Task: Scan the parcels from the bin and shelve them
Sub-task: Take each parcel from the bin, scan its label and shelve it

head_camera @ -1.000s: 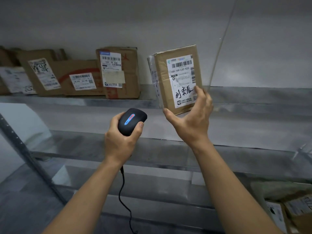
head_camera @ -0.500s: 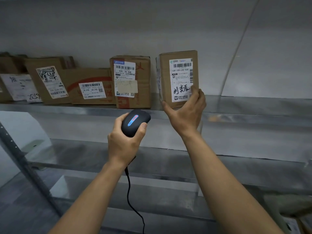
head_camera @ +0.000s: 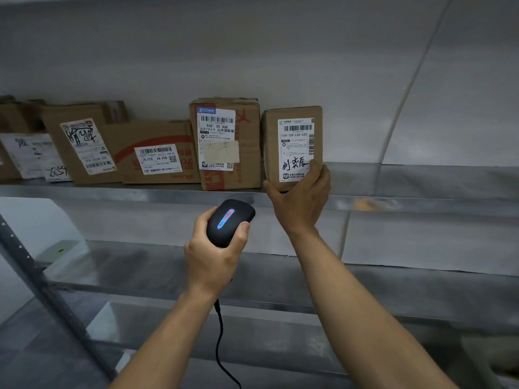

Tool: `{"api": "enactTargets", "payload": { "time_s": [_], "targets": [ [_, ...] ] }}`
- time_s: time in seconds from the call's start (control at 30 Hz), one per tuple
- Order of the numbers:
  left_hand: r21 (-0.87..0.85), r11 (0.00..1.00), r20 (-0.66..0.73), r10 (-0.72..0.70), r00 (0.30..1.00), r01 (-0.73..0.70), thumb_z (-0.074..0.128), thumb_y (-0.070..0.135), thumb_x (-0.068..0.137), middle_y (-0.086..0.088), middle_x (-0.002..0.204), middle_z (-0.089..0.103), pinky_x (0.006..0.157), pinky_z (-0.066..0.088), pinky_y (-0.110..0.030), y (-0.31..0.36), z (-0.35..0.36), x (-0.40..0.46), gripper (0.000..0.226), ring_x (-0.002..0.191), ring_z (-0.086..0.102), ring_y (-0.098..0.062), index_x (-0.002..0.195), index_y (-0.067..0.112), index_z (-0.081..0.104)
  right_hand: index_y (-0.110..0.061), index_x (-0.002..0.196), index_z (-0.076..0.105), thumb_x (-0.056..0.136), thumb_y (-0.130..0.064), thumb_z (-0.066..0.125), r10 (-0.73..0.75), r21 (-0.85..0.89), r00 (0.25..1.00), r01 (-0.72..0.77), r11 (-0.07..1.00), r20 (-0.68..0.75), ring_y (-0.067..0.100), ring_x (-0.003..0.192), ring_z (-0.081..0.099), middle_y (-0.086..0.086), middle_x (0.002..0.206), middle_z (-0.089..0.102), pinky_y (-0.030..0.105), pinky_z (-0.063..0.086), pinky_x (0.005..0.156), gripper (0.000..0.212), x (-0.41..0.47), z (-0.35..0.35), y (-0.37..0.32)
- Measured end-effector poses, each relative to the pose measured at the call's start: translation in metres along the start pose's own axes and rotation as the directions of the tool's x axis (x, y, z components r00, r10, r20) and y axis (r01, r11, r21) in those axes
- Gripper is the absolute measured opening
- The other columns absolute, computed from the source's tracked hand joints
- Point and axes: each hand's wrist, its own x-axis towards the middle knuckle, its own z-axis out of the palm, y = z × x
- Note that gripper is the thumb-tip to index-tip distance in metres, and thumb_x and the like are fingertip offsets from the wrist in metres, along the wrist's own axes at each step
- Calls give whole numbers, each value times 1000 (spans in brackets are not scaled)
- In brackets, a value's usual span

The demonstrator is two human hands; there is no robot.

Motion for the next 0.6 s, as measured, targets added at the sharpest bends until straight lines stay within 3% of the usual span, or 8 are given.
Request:
{"api": "enactTargets", "payload": {
  "time_s": [0.1, 0.47, 0.6],
  "targets": [
    [-9, 1000, 0, -10, 1000, 10, 72, 70, 70, 10, 102, 73, 70, 63, -47, -6, 4, 0, 71, 82, 74, -18, 126, 27, 63, -9, 147, 28, 63, -66, 85, 22, -47, 1000, -21, 999, 12, 41, 141, 34, 23, 151, 35, 53, 32, 115, 116, -1, 8, 1],
    [-19, 997, 53, -76, 996, 77, 75, 69, 68, 5, 99, 75, 73, 62, -53, -19, 21, 5, 65, 79, 74, -29, 122, 36, 62, -4, 146, 33, 60, -74, 80, 24, -123, 999, -20, 992, 36, 38, 133, 39, 23, 147, 37, 43, 30, 107, 121, 3, 10, 0],
    [-20, 998, 70, -64, 995, 66, 74, 69, 68, 6, 101, 74, 73, 62, -53, -18, 28, 6, 67, 79, 74, -28, 123, 33, 62, -5, 144, 30, 58, -75, 80, 9, -124, 999, -3, 992, 44, 40, 133, 40, 24, 146, 39, 47, 34, 107, 121, 2, 8, 2]
  ]
}}
